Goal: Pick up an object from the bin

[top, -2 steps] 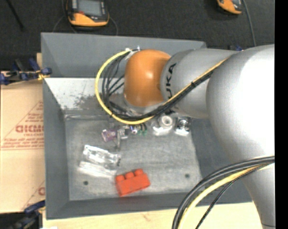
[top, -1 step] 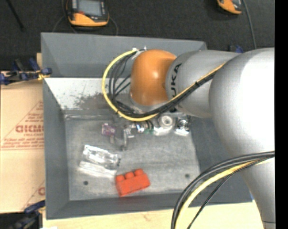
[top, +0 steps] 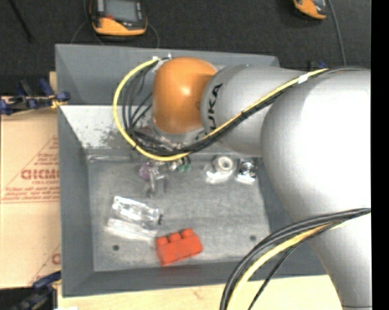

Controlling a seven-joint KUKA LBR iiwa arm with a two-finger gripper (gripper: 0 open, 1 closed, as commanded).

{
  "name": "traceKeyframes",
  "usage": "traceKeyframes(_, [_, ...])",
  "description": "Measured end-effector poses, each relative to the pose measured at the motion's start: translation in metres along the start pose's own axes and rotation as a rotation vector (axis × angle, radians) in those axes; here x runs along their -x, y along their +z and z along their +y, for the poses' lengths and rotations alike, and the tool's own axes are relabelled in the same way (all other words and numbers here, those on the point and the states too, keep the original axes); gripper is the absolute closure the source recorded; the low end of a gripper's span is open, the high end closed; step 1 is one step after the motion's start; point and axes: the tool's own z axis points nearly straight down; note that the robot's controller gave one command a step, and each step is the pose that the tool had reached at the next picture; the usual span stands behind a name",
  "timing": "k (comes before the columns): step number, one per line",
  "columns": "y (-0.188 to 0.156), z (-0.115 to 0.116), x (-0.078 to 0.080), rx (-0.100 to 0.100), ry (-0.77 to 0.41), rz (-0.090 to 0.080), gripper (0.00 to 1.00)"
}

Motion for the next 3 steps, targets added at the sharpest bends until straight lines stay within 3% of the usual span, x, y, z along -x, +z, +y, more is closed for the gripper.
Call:
traceKeyframes(1, [-0.077, 0.046, -0.055, 0.001, -0.135, 0.0, 0.0])
traceKeyframes(2, [-0.015, 0.044, -0.086, 0.001, -0.084, 0.0, 0.0])
traceKeyframes(3, [-0.003, 0.074, -0.047, 0.0, -0.029, 0.005, 0.0])
